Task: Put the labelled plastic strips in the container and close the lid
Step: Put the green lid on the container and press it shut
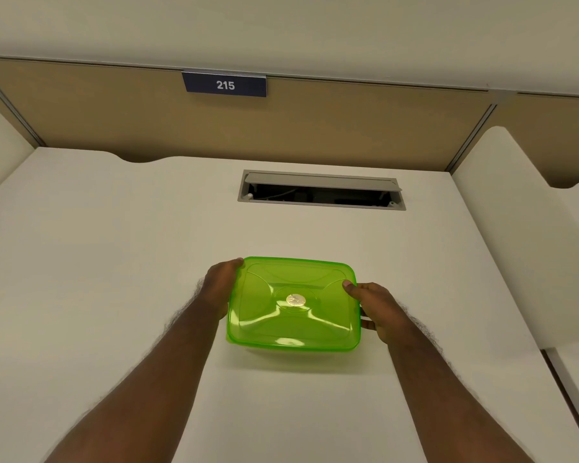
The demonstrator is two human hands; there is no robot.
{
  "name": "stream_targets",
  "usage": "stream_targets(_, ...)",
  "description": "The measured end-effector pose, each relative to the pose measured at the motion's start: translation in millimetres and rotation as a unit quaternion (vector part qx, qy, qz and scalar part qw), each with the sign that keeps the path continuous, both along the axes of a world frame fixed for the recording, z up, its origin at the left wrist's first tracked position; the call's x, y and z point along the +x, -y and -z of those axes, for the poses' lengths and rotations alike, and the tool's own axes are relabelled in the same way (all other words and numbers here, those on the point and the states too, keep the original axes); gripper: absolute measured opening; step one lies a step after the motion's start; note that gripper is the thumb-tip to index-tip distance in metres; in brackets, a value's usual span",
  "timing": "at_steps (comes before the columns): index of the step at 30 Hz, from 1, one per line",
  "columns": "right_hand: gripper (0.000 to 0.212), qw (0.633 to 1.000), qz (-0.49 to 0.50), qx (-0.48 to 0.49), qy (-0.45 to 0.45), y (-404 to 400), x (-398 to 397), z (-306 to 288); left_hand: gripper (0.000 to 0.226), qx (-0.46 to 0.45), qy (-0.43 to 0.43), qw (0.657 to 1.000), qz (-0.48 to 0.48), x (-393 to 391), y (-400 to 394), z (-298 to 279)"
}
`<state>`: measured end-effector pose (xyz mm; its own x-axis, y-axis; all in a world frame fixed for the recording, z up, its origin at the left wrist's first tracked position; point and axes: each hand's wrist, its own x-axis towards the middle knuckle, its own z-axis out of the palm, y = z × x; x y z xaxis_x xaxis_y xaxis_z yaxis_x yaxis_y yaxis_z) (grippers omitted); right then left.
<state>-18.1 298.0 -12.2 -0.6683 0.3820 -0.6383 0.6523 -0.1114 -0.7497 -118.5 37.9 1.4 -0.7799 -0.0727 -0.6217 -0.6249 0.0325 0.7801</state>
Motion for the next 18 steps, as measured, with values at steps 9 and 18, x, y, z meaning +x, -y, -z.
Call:
stream_targets(9,0.031,1.000,-0.003,0.022,-0.002,3.6,-9.7,-2.5,0.022,-0.046,-0.013,0.999,0.023,-6.7,3.4,10.4)
stream_targets(18,0.029,0.999,0.025,-0.028,0.017,-3.6,-23.3,-12.9,0.042,-0.050,0.008,0.998,0.026,-13.5,5.4,16.9)
